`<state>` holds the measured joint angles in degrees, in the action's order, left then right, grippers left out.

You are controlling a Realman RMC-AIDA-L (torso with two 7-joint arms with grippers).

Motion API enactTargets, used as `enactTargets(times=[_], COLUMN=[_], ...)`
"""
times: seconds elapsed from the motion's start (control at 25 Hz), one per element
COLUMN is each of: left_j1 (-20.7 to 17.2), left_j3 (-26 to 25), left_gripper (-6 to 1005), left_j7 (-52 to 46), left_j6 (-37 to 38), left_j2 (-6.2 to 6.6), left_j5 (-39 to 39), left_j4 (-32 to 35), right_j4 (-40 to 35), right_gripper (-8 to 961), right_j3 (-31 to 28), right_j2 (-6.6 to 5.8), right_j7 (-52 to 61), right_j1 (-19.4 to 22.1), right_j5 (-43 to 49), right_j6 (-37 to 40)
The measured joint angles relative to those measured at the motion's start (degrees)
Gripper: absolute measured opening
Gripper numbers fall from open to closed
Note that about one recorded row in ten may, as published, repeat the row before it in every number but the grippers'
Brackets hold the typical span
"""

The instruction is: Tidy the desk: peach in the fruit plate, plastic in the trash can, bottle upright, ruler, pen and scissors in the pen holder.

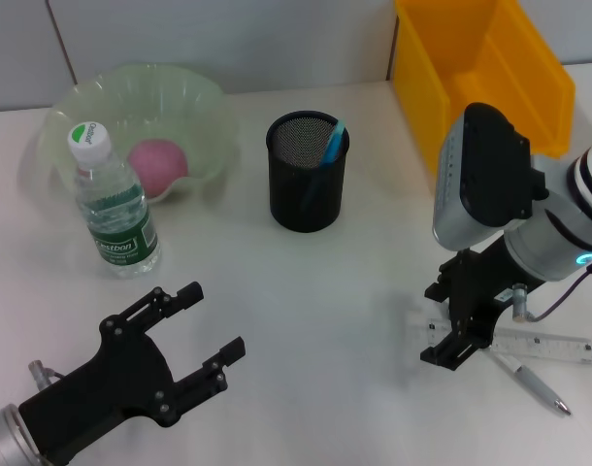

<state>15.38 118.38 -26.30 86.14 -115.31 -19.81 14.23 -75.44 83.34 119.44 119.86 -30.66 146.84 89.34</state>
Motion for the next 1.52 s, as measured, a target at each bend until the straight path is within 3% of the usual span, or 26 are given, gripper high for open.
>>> enactTargets(times=[1.52], left_j1=[0.35], left_j3=[-0.15], left_gripper=[738], left_j7=[-0.89], left_j6=[-0.01], left_j2=[0.0], left_j5=[0.24], left_j4=[0.05], right_j4=[2.57], right_gripper=[811], right_j3=[1.29], right_j2=[-0.26], right_j7=[0.2], right_j1=[-0.08], right_j5=[1.33], right_j6=[-0.1])
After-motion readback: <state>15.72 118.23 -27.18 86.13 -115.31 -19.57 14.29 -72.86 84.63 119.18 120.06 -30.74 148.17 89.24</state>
